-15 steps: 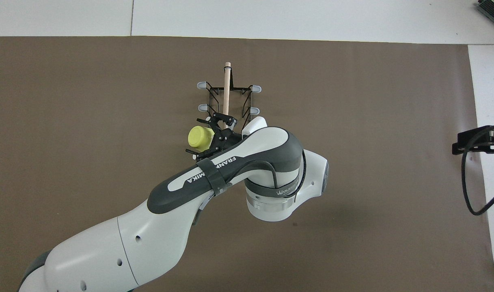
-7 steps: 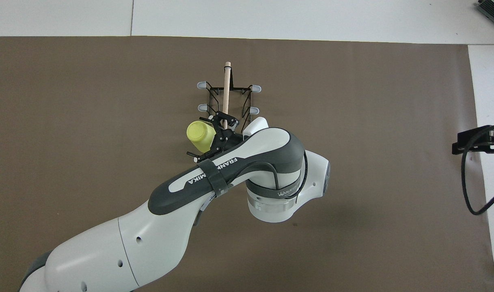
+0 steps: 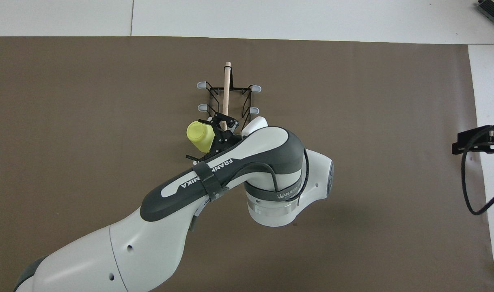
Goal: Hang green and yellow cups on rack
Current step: 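Lower the yellow cup onto the rack peg with the left gripper, then release the yellow cup and withdraw the left gripper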
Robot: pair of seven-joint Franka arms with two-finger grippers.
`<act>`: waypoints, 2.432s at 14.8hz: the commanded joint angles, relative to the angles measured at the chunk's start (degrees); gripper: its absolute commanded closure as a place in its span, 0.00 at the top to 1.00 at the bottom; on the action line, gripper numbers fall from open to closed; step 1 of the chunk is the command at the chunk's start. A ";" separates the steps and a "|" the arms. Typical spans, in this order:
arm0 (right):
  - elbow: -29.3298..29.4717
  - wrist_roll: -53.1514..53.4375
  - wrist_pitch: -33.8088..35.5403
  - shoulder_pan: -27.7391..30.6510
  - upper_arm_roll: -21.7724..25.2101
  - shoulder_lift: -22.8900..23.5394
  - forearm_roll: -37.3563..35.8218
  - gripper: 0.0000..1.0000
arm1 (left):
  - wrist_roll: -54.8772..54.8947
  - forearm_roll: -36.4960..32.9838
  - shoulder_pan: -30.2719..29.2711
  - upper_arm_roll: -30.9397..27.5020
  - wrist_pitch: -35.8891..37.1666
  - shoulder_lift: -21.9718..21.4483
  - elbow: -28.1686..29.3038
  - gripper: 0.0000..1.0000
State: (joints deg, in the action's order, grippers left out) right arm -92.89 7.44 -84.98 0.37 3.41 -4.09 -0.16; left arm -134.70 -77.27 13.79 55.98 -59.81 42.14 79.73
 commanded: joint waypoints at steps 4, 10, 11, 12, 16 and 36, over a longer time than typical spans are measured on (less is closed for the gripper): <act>1.04 0.47 -0.09 0.16 -0.25 0.49 0.77 1.00 | 8.91 15.62 -2.54 -9.36 -9.42 -13.63 0.43 1.00; 1.22 0.38 -0.01 -0.02 -0.34 0.58 0.42 1.00 | 23.58 31.20 -0.60 -26.34 -23.40 -27.54 6.31 1.00; 1.39 0.38 0.08 -0.02 -0.34 0.58 0.33 1.00 | 26.74 32.95 -0.78 -28.01 -24.98 -28.60 6.84 1.00; 1.31 0.47 -0.01 -0.02 -0.34 0.58 0.33 1.00 | 30.95 35.41 -0.69 -30.64 -26.31 -29.48 6.93 1.00; 0.08 0.30 -1.41 -0.11 -0.34 0.14 -0.11 1.00 | 48.53 45.17 -0.52 -40.75 -34.47 -36.23 10.34 1.00; 0.69 0.74 -0.27 -3.90 3.81 0.66 -0.19 1.00 | 138.83 77.53 -13.26 -56.33 -35.55 -44.69 10.01 1.00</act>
State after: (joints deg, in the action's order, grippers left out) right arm -92.77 7.44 -85.71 -4.35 7.70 -3.87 -0.21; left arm 1.62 -0.93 0.99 -0.40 -97.82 -2.54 91.17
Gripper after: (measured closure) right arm 0.000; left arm 0.000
